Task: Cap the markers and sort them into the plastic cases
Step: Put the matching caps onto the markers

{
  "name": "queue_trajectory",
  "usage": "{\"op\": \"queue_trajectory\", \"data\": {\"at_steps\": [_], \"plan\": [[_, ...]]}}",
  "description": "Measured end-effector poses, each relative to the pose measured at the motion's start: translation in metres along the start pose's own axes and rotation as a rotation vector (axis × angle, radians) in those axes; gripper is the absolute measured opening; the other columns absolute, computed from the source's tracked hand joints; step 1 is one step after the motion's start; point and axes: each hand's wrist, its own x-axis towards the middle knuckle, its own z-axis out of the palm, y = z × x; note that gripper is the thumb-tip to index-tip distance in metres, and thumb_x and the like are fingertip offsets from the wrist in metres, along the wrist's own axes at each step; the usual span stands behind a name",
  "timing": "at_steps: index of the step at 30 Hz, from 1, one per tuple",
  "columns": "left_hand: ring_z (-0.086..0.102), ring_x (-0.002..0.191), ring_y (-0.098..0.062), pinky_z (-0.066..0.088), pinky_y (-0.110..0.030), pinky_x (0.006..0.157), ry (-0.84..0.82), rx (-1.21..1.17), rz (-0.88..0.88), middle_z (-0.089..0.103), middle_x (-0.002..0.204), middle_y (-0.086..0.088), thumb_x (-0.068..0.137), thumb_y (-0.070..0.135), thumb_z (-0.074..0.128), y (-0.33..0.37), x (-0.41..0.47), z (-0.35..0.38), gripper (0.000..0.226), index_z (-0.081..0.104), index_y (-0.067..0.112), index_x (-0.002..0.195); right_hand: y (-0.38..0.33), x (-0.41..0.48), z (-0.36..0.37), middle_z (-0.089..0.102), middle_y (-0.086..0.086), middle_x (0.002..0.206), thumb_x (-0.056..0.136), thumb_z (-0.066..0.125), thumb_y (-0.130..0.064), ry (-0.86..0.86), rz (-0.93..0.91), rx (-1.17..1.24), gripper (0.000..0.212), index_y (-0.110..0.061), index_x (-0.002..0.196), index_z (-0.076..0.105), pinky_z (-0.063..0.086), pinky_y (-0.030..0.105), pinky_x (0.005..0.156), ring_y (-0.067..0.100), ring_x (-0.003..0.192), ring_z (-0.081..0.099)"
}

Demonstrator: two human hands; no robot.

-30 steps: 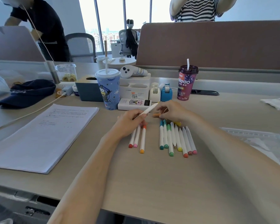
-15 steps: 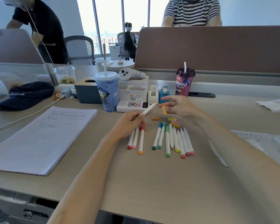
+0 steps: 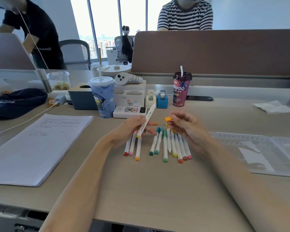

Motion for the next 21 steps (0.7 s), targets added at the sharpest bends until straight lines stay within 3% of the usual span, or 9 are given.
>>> {"op": "queue_trajectory", "data": {"at_steps": [4,11,16,19,21], "plan": [[0.06,0.09,0.01,0.041,-0.023,0.095,-0.045,0.093,0.013,0.074,0.1,-0.003,0.105,0.024,0.027,0.0,0.0,0.0,0.036,0.056,0.006,0.114,0.006,-0.001,0.003,0.073,0.009,0.089,0.089,0.06,-0.003,-0.011,0.002,-0.018,0.015,-0.007,0.103,0.064,0.058,0.021,0.067,0.016,0.079,0.072],[0.061,0.081,0.002,0.044,-0.021,0.083,-0.021,0.102,-0.002,0.073,0.1,-0.008,0.105,0.024,0.028,-0.004,0.001,0.001,0.037,0.056,0.002,0.116,0.011,0.002,0.007,0.071,0.014,0.101,0.085,0.065,0.003,-0.02,0.029,-0.049,0.02,-0.007,0.103,0.065,0.058,0.022,0.07,0.02,0.086,0.072],[0.062,0.086,-0.009,0.047,-0.028,0.088,0.039,0.092,-0.011,0.074,0.099,-0.007,0.105,0.026,0.029,-0.008,0.005,-0.005,0.036,0.057,0.005,0.115,0.018,0.019,0.006,0.068,-0.006,0.094,0.082,0.074,-0.01,-0.005,-0.123,-0.729,0.02,-0.025,0.092,0.065,0.049,0.014,0.072,0.008,0.089,0.064],[0.064,0.088,-0.006,0.049,-0.03,0.091,0.067,0.063,-0.001,0.074,0.099,-0.007,0.105,0.025,0.03,-0.01,0.005,-0.008,0.033,0.06,0.012,0.109,0.024,0.032,0.019,0.063,-0.011,0.09,0.084,0.073,-0.013,-0.112,-0.178,-0.942,0.018,-0.023,0.095,0.064,0.045,0.006,0.063,0.003,0.083,0.059],[0.066,0.087,-0.005,0.051,-0.027,0.088,0.077,0.038,0.004,0.074,0.097,-0.008,0.105,0.024,0.03,-0.009,0.003,-0.008,0.032,0.06,0.013,0.107,0.025,0.04,0.028,0.061,-0.011,0.089,0.082,0.074,-0.012,-0.176,-0.216,-1.007,0.022,-0.019,0.1,0.065,0.045,0.007,0.065,0.003,0.081,0.058]]}}
